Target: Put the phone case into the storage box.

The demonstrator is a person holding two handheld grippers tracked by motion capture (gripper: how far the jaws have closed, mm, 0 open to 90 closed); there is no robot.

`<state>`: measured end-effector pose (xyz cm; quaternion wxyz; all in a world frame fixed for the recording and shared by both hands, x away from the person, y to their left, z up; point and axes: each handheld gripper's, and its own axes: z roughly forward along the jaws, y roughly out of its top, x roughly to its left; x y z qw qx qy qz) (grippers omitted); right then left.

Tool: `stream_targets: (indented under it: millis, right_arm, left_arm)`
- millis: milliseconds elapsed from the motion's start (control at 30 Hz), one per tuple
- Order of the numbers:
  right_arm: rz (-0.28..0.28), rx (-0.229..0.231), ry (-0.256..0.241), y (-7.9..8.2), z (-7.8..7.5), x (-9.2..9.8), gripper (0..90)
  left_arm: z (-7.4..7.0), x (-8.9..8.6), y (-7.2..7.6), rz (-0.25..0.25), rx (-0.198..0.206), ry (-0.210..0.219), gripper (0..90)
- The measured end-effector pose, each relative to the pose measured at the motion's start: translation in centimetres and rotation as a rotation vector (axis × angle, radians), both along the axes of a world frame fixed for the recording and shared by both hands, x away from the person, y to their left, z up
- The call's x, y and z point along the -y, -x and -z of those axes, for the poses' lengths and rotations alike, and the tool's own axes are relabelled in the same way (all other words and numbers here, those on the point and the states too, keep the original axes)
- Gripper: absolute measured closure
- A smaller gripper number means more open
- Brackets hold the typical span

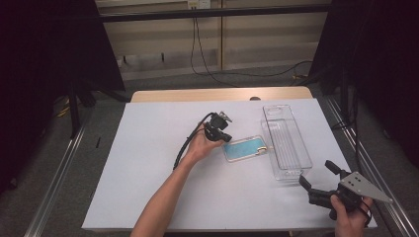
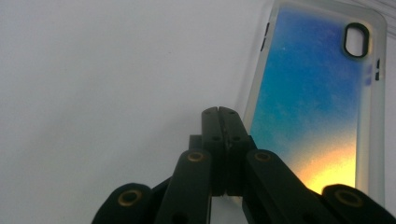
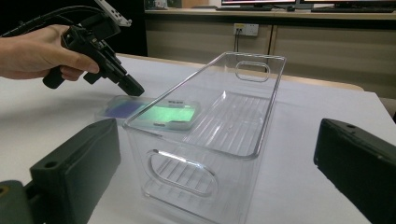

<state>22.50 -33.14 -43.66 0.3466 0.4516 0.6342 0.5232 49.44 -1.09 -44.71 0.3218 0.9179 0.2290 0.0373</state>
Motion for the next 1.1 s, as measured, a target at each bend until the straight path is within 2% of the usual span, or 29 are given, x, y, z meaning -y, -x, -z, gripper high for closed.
stream_targets:
  millis: [133,500,600,633,700,900,967,1000,1100]
  right_arm:
    - [0.003,-0.001,-0.002,0.0,0.0,0.0,0.0]
    - [0.002,0.000,0.002,0.0,0.0,0.0,0.0]
    - [0.001,0.000,0.003,0.0,0.0,0.0,0.0]
    - [0.001,0.000,0.003,0.0,0.0,0.0,0.0]
    - [0.000,0.001,0.003,0.0,0.0,0.0,0.0]
    - [0.003,0.000,0.000,0.0,0.0,0.0,0.0]
    - [0.003,0.001,0.001,0.0,0.0,0.0,0.0]
    - [0.003,0.001,0.001,0.0,0.0,0.0,0.0]
    - [0.001,0.001,0.004,0.0,0.0,0.0,0.0]
  left_arm:
    - [-0.1,-0.1,0.4,0.015,0.002,-0.018,90.0]
    - [-0.1,-0.5,1.0,0.021,0.002,-0.009,90.0]
    - [-0.1,-0.6,1.0,0.020,0.002,-0.005,89.8]
    - [0.0,-0.7,1.2,0.004,-0.003,0.013,89.9]
    - [0.1,-0.9,1.2,0.013,-0.002,0.013,89.9]
    - [0.1,-1.0,1.5,-0.006,-0.009,0.029,90.0]
    - [0.1,-1.1,1.5,0.004,-0.004,0.020,90.0]
    - [0.2,-1.2,1.6,-0.005,-0.006,0.035,90.0]
    - [0.2,-1.3,1.7,-0.007,-0.009,0.038,90.0]
